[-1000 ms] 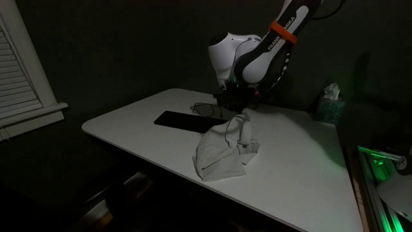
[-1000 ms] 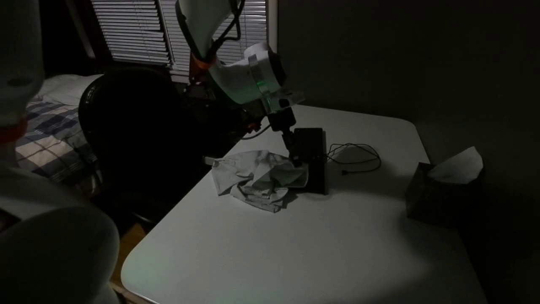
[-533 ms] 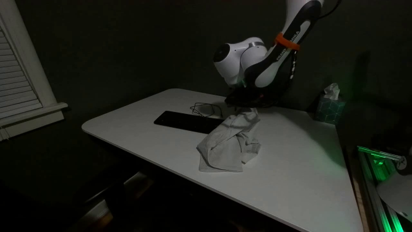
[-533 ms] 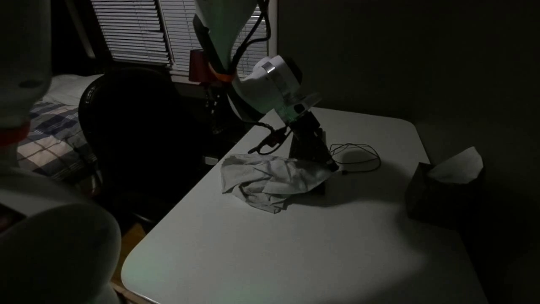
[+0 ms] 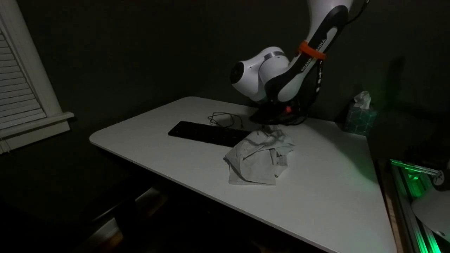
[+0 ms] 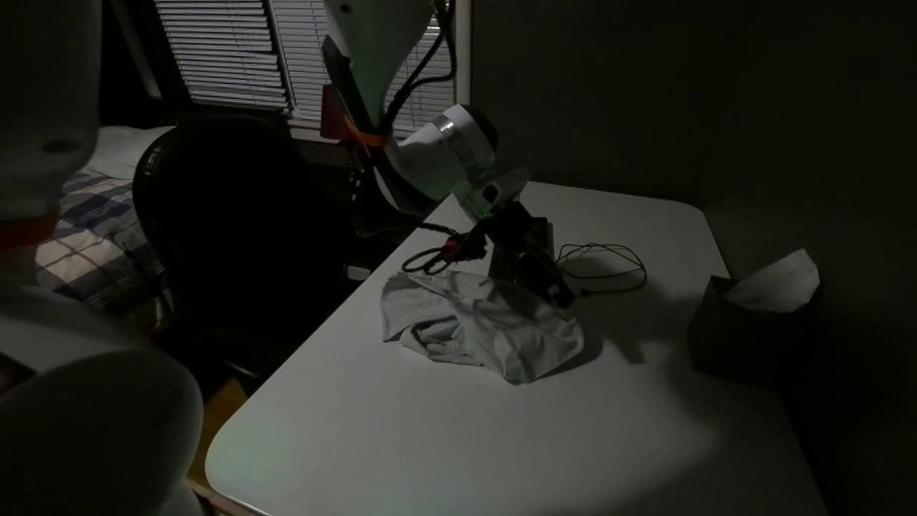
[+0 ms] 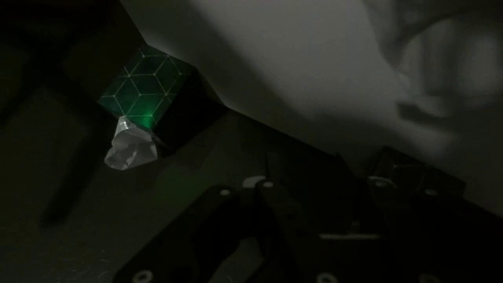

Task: Unfold the white cloth

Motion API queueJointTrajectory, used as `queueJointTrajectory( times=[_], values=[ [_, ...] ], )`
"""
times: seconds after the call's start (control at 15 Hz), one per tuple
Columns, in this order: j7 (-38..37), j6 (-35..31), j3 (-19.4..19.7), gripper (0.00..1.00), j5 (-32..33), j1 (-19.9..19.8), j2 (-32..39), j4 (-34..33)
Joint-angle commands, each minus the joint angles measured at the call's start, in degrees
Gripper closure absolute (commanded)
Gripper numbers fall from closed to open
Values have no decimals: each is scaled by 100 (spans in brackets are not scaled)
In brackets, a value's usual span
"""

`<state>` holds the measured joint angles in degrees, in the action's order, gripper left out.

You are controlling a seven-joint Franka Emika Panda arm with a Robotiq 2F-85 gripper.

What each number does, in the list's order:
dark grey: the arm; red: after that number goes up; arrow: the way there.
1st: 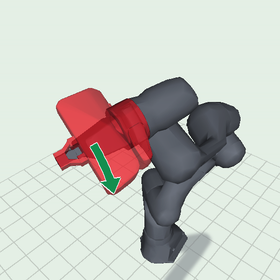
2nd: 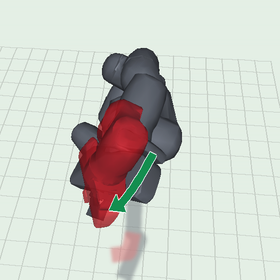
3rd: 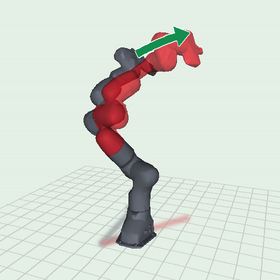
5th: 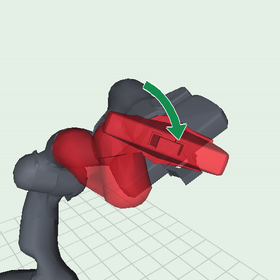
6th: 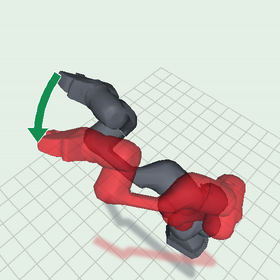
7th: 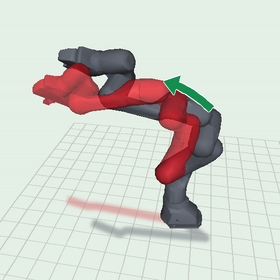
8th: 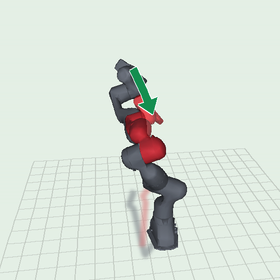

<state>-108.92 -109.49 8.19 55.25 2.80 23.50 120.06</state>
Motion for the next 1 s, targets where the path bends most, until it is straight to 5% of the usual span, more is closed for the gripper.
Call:
queueJointTrajectory(
  times=[0.0, 0.27, 0.6, 0.67, 0.93],
  values=[
    [596, 309, -708, 29, -736, 195, -620, 329],
    [1381, 234, -1291, 1, -2110, 368, -1220, 457],
    [2300, -407, -1374, 0, -3418, 355, -1943, 840],
    [1930, 37, -1339, 0, -3057, 499, -1529, 392],
    [2186, -182, -1346, 0, -3266, 417, -1821, 634]
  ],
)
